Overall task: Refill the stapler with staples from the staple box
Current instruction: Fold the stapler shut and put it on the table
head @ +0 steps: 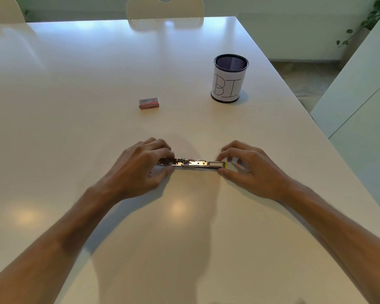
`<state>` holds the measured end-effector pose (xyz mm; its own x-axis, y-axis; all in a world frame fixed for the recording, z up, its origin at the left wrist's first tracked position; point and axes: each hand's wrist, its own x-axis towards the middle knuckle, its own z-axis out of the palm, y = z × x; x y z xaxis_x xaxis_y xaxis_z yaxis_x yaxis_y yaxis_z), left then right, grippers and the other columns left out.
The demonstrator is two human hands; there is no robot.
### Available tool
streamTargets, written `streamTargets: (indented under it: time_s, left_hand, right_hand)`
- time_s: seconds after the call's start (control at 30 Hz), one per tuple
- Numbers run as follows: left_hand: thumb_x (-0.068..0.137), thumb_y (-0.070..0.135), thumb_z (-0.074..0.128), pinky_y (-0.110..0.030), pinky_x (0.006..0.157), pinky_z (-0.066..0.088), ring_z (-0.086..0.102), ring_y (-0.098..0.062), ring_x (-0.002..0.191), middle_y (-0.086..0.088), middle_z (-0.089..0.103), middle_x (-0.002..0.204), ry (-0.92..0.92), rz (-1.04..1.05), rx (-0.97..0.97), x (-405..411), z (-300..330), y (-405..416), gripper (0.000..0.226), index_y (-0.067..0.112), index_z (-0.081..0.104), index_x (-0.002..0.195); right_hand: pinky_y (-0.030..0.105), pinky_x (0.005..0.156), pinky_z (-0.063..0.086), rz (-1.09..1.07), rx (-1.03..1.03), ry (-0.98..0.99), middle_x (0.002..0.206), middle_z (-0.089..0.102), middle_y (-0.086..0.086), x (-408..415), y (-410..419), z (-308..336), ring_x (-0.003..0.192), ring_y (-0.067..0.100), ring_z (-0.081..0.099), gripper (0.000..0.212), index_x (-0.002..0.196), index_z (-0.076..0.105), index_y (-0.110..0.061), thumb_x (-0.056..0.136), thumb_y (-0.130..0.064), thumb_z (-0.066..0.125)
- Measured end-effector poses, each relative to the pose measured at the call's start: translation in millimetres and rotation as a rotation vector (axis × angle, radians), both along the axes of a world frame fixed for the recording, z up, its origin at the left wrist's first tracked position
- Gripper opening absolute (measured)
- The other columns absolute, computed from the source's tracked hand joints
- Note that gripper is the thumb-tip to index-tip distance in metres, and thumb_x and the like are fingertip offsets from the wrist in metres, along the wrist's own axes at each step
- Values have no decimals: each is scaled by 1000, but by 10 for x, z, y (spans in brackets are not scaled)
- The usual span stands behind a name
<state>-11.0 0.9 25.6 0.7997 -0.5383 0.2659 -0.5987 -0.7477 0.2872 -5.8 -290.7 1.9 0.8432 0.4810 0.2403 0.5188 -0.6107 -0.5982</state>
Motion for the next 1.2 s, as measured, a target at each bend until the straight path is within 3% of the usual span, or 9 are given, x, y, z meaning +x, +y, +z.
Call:
streamTargets:
  time_s: [0.07, 0.23, 0.3, 0.47, 0.57, 0.8, 0.93, 1.1, 1.2]
  left_hand:
    - [89, 24, 71, -33, 76, 51, 62, -16, 84, 6, 68, 97, 1, 12, -19, -3, 11, -2, 16, 17, 70, 104]
    - [80, 38, 79, -21, 58, 40, 54, -1, 59, 16, 63, 81, 41, 100, -145, 13, 50, 43, 23, 19, 72, 92]
    - [75, 36, 84, -19, 56, 43, 57, -5, 56, 11, 67, 75, 119, 144, -245, 23, 50, 62, 22, 22, 72, 87]
    - [65, 18, 89, -17, 64, 53, 66, -7, 65, 1, 74, 74, 431, 217, -736, 54, 55, 54, 25, 15, 74, 85]
    - [67, 12, 85, -19, 65, 55, 70, -12, 68, 1, 77, 78, 473, 236, -954, 8, 36, -59, 24, 17, 75, 87]
    - [87, 11, 72, -24, 90, 55, 69, -6, 99, 6, 74, 105, 219, 227, -762, -173, -35, -405, 20, 13, 74, 107]
    - [79, 32, 80, -21, 95, 53, 69, -8, 104, 4, 72, 114, 185, 196, -619, -318, -55, -553, 51, 14, 62, 123]
    - [84, 25, 78, -28, 92, 58, 73, -11, 95, 1, 74, 99, 176, 258, -722, -309, -24, -588, 36, 12, 62, 113]
    - [85, 19, 77, -32, 94, 58, 73, -9, 98, 1, 74, 103, 296, 217, -820, -316, -16, -556, 35, 12, 63, 117]
  right_hand:
    - [27, 77, 48, -6, 19, 1, 100, 65, -10, -14, 12, 28, 89, 11, 60, 14, 104, 67, -24, 91, -29, 69]
    - [16, 63, 43, -82, 201, 91, 77, 65, -14, -35, 15, 37, 66, 3, 54, 14, 99, 70, -31, 88, -22, 72]
    - [18, 64, 44, -110, 254, 122, 77, 66, -13, -38, 23, 28, 67, 6, 55, 15, 98, 72, -31, 86, -23, 75]
    - [26, 69, 51, -156, 415, 182, 81, 74, -5, -69, 59, 54, 71, 12, 65, 14, 96, 76, -28, 82, -27, 80]
    - [22, 67, 54, -180, 548, 193, 80, 77, -1, -104, 137, 101, 67, 10, 67, 13, 90, 77, -24, 80, -16, 81]
    - [17, 64, 53, -230, 686, 156, 73, 77, -4, -238, 443, 201, 62, 7, 68, 12, 81, 76, -22, 77, -13, 83]
    - [16, 63, 54, -238, 689, 132, 77, 78, -3, -311, 583, 245, 64, 8, 72, 11, 85, 76, -18, 78, -21, 84]
    - [20, 68, 57, -177, 643, 109, 81, 77, -7, -373, 683, 298, 72, 13, 74, 29, 91, 76, -21, 73, -43, 82]
    - [20, 75, 53, -146, 551, 74, 89, 75, -12, -351, 634, 325, 84, 11, 70, 43, 107, 73, -29, 73, -54, 77]
